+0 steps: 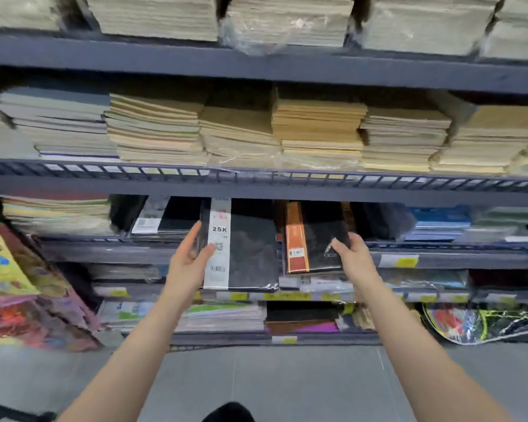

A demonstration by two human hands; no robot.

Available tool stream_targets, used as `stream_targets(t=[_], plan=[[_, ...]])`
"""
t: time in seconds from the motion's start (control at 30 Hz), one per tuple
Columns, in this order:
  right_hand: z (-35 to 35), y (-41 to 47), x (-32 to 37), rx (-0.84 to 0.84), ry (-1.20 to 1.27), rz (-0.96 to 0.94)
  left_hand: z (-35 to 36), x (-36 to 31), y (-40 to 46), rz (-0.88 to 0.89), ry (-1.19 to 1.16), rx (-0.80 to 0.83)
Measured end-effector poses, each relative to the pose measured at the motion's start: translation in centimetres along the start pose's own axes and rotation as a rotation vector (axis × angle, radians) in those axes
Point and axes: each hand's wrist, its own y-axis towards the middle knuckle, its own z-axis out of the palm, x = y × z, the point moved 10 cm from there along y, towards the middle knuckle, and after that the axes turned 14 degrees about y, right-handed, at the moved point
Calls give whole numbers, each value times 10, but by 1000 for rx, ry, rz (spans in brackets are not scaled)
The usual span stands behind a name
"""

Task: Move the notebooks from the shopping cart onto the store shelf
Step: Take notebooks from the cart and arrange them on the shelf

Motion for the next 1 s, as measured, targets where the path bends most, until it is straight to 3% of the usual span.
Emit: stream_targets(t=[0.23,0.47,0.53,0.63,1.0], plan=[[6,58,-5,-40,-142,-197,22,19,49,160,-44,-43],[10,19,16,-137,-503,-759,29,16,46,328,-80,-50],[11,2,15,-211,-705,-909,28,15,44,334,-71,-57],[24,-20,11,-179,-776,-1099,25,18,47,305,-63,-61],[68,16,-2,-42,-787,-1007,24,23,57,243,-107,-91]])
